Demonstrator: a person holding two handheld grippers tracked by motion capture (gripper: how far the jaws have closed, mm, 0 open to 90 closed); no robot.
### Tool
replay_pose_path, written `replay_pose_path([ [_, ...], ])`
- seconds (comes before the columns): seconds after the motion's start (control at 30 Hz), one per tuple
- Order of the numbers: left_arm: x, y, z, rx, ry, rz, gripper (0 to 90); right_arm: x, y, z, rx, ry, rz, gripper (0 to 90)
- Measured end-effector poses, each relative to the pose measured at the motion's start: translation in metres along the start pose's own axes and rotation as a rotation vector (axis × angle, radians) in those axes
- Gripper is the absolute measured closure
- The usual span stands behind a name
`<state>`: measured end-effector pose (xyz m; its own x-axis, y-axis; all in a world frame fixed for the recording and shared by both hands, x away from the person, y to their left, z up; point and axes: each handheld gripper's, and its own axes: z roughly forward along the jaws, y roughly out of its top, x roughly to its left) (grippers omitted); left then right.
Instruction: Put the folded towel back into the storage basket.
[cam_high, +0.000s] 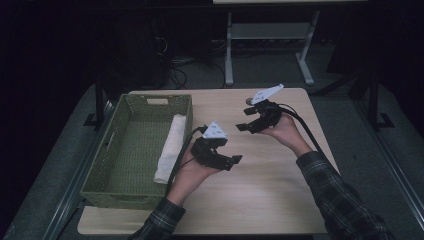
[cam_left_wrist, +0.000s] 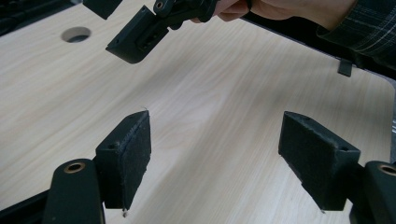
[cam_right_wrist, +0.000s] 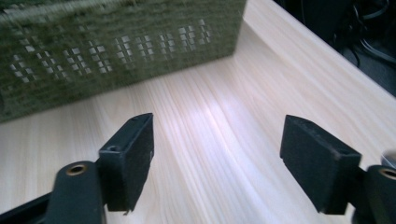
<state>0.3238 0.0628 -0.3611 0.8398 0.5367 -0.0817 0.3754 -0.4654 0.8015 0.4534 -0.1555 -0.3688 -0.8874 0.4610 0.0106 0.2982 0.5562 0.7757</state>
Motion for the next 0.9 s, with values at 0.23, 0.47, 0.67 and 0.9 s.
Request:
replay_pose_path([
  [0.23, -0.012, -0.010, 0.027, 0.024, 0.000, 0.016, 24.7, 0.000, -0.030, -0.014, 0.005, -0.030, 0.050, 23.5],
  [0.47, -0.016, -0.028, 0.049, 0.068, -0.012, 0.024, 23.4, 0.002, -0.061, -0.024, 0.000, -0.057, 0.085, 22.4],
  [0.67, -0.014, -0.047, 0.066, 0.109, 0.018, 0.036, 20.7, 0.006, -0.091, -0.024, 0.033, -0.063, 0.115, 20.2],
  [0.9, -0.010, -0.067, 0.080, 0.140, 0.054, 0.048, 19.5, 0.014, -0.130, -0.021, 0.078, -0.105, 0.145, 18.6],
])
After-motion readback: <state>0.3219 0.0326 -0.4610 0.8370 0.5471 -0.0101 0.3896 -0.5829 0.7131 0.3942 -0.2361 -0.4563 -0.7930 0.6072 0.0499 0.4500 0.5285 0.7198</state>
